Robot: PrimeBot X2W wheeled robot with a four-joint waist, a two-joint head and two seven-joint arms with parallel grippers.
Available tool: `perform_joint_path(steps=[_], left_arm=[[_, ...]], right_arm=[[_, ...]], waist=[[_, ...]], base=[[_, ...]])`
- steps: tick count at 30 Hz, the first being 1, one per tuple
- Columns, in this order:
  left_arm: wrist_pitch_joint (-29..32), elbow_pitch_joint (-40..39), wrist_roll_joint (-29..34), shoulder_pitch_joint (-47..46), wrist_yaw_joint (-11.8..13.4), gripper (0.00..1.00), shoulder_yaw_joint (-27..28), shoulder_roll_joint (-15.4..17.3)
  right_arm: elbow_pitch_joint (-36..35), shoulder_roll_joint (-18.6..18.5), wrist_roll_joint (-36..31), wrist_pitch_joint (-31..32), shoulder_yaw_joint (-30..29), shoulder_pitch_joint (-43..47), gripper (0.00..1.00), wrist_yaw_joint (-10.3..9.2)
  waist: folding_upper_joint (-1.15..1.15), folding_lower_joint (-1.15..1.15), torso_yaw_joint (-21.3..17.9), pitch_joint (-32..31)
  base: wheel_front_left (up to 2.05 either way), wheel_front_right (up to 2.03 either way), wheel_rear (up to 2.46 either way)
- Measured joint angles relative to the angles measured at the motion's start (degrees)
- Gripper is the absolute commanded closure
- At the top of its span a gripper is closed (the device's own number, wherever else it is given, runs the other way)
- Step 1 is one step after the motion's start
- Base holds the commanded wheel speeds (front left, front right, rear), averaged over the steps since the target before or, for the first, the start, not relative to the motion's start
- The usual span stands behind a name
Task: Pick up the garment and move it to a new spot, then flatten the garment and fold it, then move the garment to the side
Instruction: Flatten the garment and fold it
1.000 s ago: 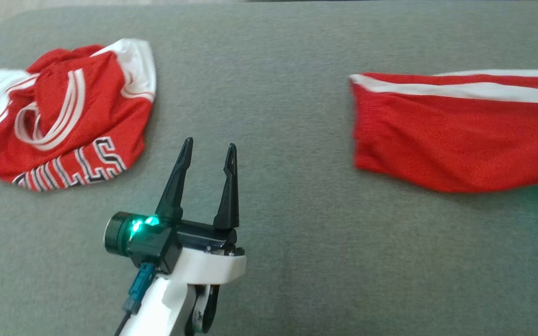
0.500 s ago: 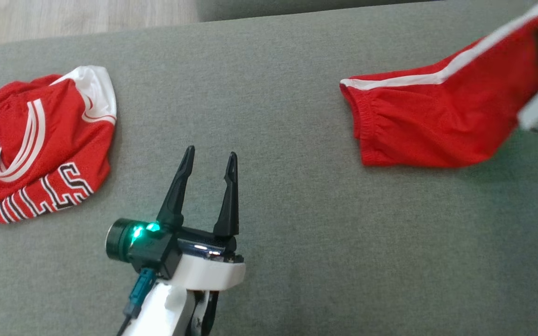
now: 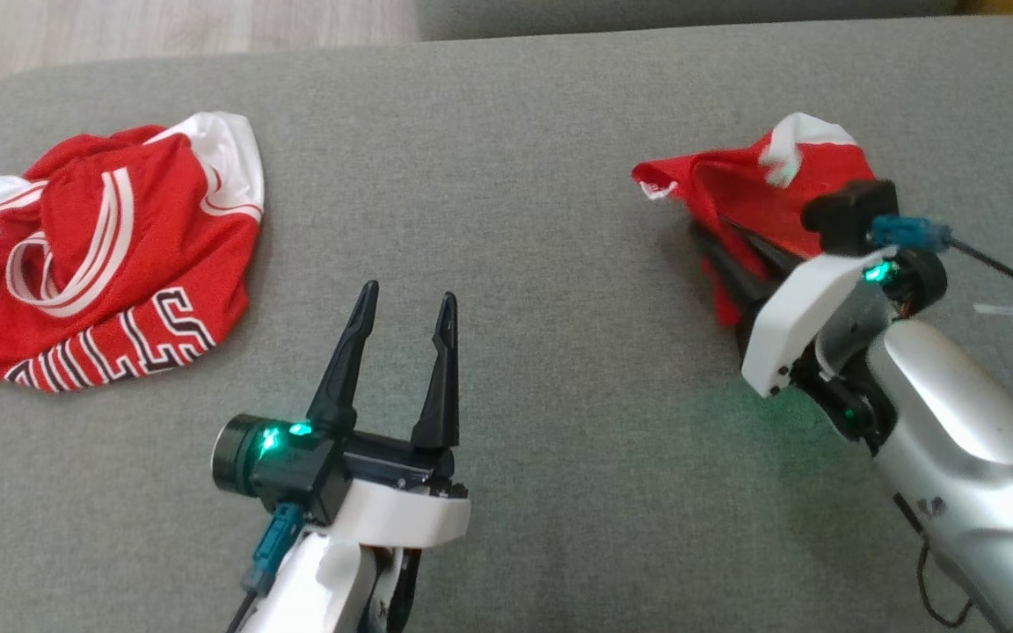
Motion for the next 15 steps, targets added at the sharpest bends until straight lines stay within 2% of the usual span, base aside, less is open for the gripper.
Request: perform_joint_path(steps=[3,7,10,13,14,15], left_arm=[[0.0,0.0,0.0,0.1,0.0,0.0,0.1,-0.1],[0.0,-0.2,0.0,1.3,0.1,0.0,0.6,-0.1],[0.0,-0.2,0.0,2.7,0.1,0.0,1.1,-0.1],[0.0,-0.2,0.0,3.9,0.1,0.0,1.1,-0.1],[0.0,-0.2,0.0,4.1,0.0,0.0,1.1,-0.1],[0.0,-0.2,0.0,4.3,0.0,0.0,1.1,-0.1]], right_arm=[[-1.3,-0.3,-0.8,-1.5,-2.3,1.0,0.0,0.0],[-2.6,-1.6,-3.3,-4.1,-8.3,2.8,0.0,0.0],[-2.9,-2.0,-4.3,-5.9,-13.5,6.6,0.0,0.0],[-2.4,-1.9,-6.2,-6.0,-16.1,10.9,0.0,0.0],[-1.9,-1.9,-6.7,-5.9,-16.5,12.0,0.04,0.0],[-1.4,-1.9,-6.7,-5.6,-16.8,12.8,0.51,0.0]], waist=[[0.0,0.0,0.4,-0.7],[0.0,0.0,0.6,-2.1],[0.0,-0.01,0.4,-3.4],[0.0,-0.01,0.3,-4.6],[0.0,-0.01,0.3,-4.9],[0.0,-0.01,0.5,-5.1]], base=[[0.0,0.0,0.0],[0.0,0.0,0.0],[0.0,0.0,0.0],[0.0,0.0,0.0],[0.0,0.0,0.0],[0.0,0.0,0.0]])
